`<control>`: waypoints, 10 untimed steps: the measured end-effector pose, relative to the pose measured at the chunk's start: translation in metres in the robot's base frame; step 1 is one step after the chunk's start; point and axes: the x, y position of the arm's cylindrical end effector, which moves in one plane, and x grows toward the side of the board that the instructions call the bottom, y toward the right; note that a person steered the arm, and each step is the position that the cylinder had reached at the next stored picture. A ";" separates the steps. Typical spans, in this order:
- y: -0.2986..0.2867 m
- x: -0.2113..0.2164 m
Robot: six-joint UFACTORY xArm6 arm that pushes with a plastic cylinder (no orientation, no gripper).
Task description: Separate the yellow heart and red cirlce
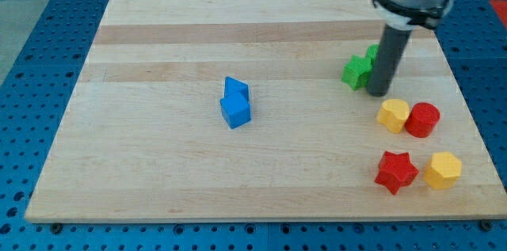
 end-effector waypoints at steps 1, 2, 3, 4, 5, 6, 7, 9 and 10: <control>0.042 0.001; 0.076 0.004; 0.091 0.019; 0.092 0.037; 0.091 0.052; 0.091 0.063; 0.080 0.065; 0.044 0.065; 0.024 0.065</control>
